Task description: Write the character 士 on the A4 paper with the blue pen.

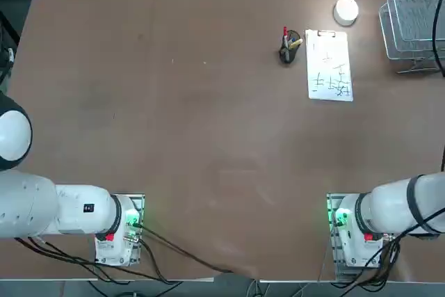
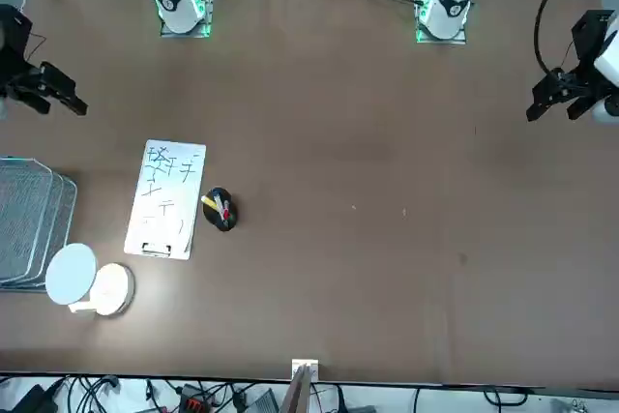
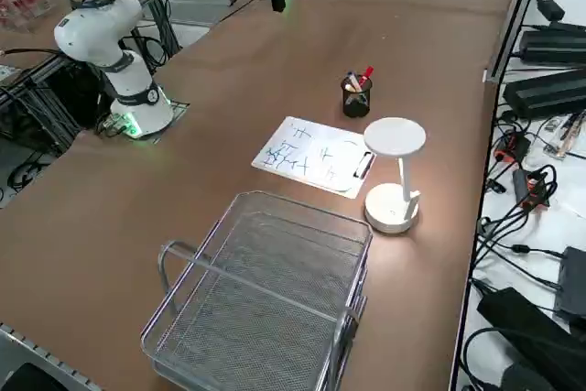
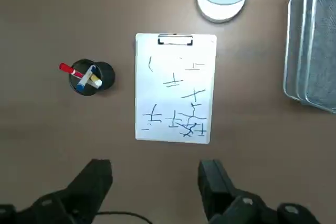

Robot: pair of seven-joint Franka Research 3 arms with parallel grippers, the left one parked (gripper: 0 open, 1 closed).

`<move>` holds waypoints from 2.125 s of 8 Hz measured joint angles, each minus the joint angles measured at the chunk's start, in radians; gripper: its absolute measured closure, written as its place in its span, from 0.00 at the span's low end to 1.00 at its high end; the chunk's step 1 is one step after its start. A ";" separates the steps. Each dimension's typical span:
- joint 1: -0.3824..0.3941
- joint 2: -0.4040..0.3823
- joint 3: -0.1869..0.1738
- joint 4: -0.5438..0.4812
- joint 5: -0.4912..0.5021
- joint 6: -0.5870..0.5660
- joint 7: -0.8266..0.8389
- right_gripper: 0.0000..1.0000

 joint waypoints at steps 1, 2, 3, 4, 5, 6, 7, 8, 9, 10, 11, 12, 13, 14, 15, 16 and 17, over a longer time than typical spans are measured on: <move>0.019 0.018 0.006 -0.018 0.002 0.046 0.006 0.00; 0.032 0.044 0.024 -0.038 0.003 0.109 0.027 0.00; 0.038 0.071 0.054 -0.058 0.003 0.175 0.082 0.00; 0.048 0.095 0.089 -0.077 0.003 0.243 0.163 0.00; 0.065 0.113 0.131 -0.094 -0.008 0.303 0.254 0.00; 0.080 0.126 0.188 -0.111 -0.058 0.356 0.349 0.00; 0.090 0.128 0.248 -0.140 -0.134 0.405 0.440 0.00; 0.095 0.120 0.292 -0.193 -0.189 0.473 0.511 0.00; 0.094 0.100 0.314 -0.274 -0.210 0.578 0.550 0.00; 0.091 0.077 0.324 -0.368 -0.218 0.697 0.568 0.00; 0.087 0.062 0.334 -0.452 -0.237 0.802 0.583 0.00; 0.081 0.054 0.337 -0.514 -0.269 0.886 0.597 0.02; 0.072 0.052 0.337 -0.553 -0.289 0.948 0.601 0.04; 0.064 0.053 0.337 -0.573 -0.296 0.985 0.601 0.09; 0.056 0.056 0.338 -0.586 -0.299 1.009 0.601 0.13; 0.051 0.064 0.338 -0.600 -0.308 1.040 0.601 0.15; 0.050 0.077 0.338 -0.617 -0.319 1.081 0.601 0.18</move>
